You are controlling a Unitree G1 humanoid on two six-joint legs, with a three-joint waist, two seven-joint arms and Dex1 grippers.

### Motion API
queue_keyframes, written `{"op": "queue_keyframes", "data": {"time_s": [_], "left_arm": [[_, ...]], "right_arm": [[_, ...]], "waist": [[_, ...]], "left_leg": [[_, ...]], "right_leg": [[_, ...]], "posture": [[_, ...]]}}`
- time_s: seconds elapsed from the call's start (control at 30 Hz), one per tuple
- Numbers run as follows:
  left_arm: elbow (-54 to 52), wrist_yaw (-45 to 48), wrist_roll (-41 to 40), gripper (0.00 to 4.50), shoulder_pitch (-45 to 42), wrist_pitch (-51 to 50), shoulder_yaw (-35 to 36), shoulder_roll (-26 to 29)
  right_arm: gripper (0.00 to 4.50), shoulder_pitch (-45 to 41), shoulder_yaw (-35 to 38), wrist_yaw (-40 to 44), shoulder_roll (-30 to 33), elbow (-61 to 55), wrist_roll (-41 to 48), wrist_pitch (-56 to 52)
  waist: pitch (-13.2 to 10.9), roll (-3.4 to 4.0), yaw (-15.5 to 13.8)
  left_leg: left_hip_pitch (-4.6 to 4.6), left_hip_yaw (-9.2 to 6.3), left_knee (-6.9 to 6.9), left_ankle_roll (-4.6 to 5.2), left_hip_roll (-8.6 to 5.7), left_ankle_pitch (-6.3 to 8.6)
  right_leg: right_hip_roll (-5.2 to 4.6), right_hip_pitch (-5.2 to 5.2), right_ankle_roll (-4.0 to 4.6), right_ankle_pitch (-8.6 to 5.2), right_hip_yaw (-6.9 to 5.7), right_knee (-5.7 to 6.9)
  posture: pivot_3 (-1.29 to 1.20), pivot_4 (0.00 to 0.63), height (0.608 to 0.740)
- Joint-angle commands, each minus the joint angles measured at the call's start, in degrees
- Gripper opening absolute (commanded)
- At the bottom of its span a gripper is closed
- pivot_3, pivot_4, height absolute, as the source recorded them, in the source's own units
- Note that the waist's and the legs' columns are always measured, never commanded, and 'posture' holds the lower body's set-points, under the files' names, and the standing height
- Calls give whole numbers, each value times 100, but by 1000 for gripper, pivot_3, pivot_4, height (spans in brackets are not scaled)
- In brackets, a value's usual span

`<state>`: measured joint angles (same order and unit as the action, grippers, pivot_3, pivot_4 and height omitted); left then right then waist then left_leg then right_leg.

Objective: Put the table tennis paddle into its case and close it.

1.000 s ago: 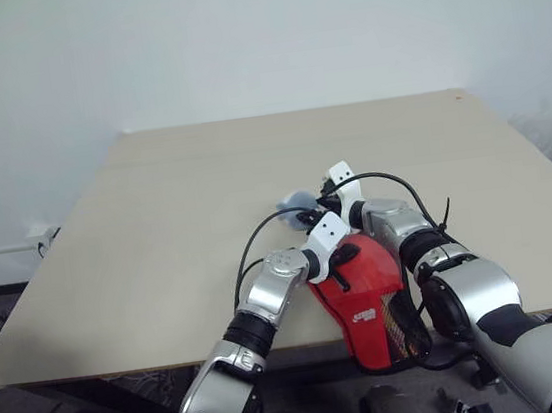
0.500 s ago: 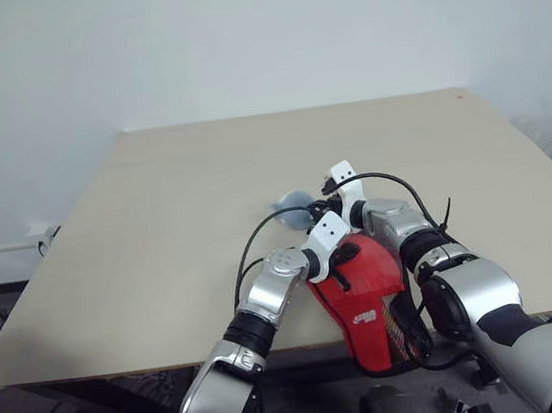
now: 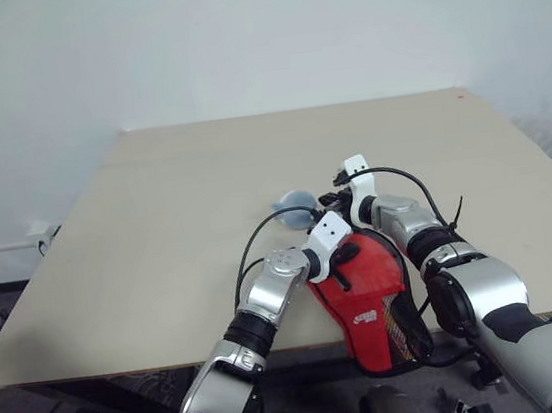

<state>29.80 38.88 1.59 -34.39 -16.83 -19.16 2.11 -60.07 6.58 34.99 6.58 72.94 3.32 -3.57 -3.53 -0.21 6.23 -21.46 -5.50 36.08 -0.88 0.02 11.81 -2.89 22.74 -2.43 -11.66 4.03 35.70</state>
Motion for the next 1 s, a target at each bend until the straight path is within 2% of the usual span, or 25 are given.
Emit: {"op": "queue_keyframes", "data": {"time_s": [0.03,0.13,0.17,0.2,0.43,0.67,1.0], "left_arm": [[355,-56,156,0,145,-236,-91,69],[389,-53,157,0,131,-219,-93,59],[399,-51,158,0,127,-213,-95,56],[403,-49,159,0,125,-210,-95,56],[404,-43,162,0,127,-205,-102,57],[369,-51,162,0,149,-224,-98,66],[339,-66,160,0,167,-256,-85,76]], "right_arm": [[28,-74,157,-13,117,-272,156,115],[28,-52,258,235,140,-310,250,112],[415,-48,276,283,137,-317,269,115],[548,-45,284,301,135,-322,279,117],[2340,-106,212,442,5,-290,244,55],[4458,-159,90,463,-105,-245,122,-67],[4485,-146,-77,785,206,-352,89,-546]], "waist": [[0,0,0],[0,0,0],[0,0,1],[0,0,0],[0,0,0],[0,0,-1],[0,1,-2]], "left_leg": [[0,0,0,0,0,0],[0,0,0,0,0,0],[0,0,0,0,0,0],[0,0,0,0,0,0],[0,0,0,0,0,0],[-2,-2,0,0,-2,0],[-3,-3,-7,2,-2,4]], "right_leg": [[0,0,0,0,0,0],[0,0,0,0,0,0],[0,0,0,0,0,0],[0,-1,0,0,1,0],[0,0,-1,0,0,0],[0,0,-6,-3,1,-1],[0,1,-16,-9,1,-1]], "posture": [[0,0,740],[0,0,740],[0,0,740],[0,0,740],[0,0,740],[0,0,740],[0,0,740]]}}
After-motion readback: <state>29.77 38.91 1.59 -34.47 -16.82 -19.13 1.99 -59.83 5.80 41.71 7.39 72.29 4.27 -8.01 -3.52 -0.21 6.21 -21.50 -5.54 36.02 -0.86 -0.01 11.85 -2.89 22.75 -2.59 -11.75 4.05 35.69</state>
